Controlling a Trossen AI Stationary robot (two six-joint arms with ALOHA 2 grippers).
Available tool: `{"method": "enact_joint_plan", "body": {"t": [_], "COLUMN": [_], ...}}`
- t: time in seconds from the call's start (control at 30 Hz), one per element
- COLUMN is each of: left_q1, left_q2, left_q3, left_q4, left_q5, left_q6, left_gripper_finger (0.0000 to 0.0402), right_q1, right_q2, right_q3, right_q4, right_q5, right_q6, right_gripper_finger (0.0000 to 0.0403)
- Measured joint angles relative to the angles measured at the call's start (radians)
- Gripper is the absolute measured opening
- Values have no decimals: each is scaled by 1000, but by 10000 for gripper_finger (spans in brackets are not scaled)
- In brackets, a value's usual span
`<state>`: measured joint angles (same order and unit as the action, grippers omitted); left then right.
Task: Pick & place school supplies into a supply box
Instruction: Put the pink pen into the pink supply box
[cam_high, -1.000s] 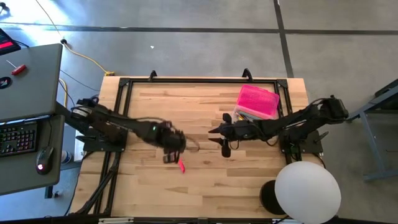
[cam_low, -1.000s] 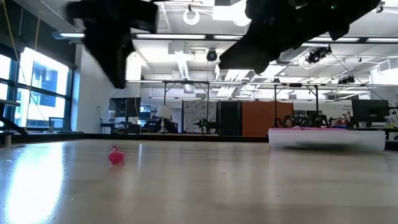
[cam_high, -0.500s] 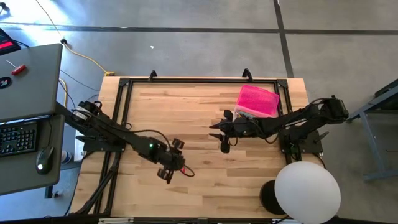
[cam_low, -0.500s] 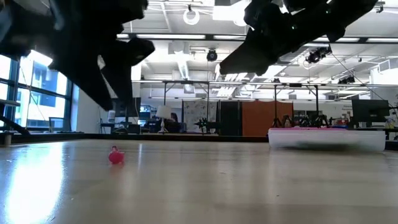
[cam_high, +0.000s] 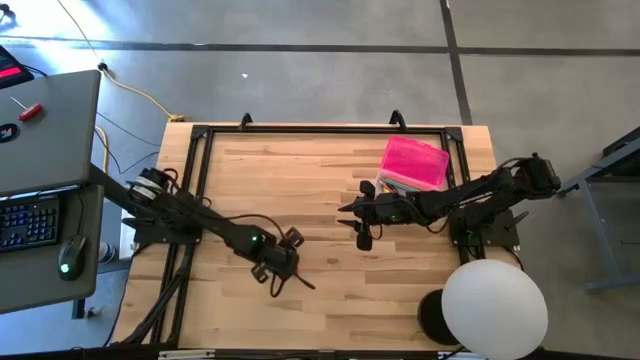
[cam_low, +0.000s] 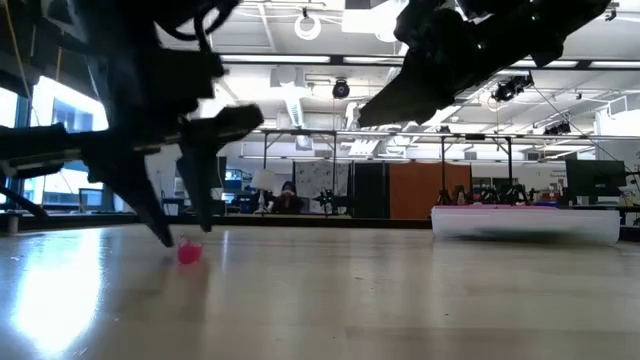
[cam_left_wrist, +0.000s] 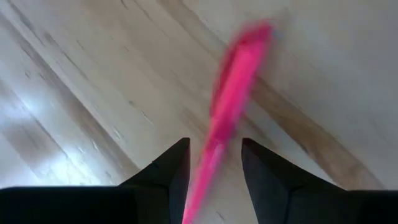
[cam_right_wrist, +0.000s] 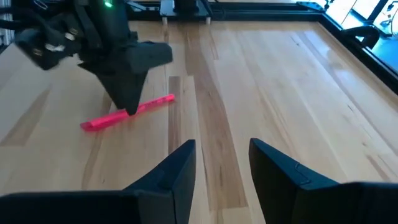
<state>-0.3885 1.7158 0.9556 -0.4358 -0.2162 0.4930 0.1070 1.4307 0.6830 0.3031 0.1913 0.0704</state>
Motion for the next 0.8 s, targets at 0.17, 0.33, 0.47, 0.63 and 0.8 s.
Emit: {"method": "enact_joint_plan", "body": {"t": [0.17, 0.33, 0.47, 0.63, 0.8], "left_q1": [51, 105, 150, 230, 317], "left_q2": [17, 31, 33, 39, 38], "left_q3": [0, 2, 1, 6, 7], "left_q4": [17, 14, 54, 157, 250], "left_q5": [85, 203, 231, 178, 124], "left_q6": [4, -12, -59, -217, -431], "left_gripper_finger": [170, 122, 53, 18, 56], "right_q1": [0, 0, -1, 0, -1], "right_q2": [0, 0, 0, 0, 0], "right_q3": [0, 0, 0, 0, 0], "right_q4": [-13, -31, -38, -38, -77], "right_q5": [0, 0, 5, 96, 57], "right_q6": [0, 0, 0, 0, 0], "right_gripper_finger": [129, 129, 129, 129, 129]}}
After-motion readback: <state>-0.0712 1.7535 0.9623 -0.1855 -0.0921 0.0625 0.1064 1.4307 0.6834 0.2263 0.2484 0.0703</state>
